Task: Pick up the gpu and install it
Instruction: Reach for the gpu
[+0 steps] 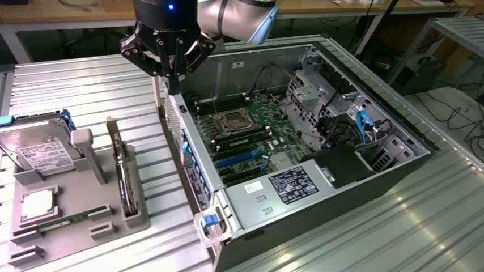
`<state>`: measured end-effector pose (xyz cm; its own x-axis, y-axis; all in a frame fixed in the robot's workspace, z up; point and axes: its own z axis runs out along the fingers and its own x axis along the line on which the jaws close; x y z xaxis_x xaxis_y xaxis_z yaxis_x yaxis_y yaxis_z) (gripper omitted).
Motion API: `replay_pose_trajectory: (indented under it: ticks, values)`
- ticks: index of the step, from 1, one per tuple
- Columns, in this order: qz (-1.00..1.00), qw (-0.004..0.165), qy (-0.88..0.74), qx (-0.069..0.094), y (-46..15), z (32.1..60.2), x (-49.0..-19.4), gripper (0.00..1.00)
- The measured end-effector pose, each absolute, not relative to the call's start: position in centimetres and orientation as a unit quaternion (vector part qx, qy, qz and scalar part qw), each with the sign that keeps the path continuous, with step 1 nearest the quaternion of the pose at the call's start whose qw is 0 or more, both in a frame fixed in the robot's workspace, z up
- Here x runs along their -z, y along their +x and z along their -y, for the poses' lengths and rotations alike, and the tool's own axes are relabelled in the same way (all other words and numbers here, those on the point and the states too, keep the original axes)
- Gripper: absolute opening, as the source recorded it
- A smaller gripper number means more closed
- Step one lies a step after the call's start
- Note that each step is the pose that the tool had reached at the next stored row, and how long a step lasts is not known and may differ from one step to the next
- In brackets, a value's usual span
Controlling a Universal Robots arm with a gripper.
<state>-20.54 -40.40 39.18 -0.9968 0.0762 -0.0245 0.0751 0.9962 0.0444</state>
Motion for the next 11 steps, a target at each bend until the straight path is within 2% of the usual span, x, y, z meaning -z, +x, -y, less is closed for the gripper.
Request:
replay_pose_trajectory:
  ticks: [11]
  values:
    - [-0.999, 0.013, 0.038, -0.022, -21.7, 40.6, -39.2, 0.11]
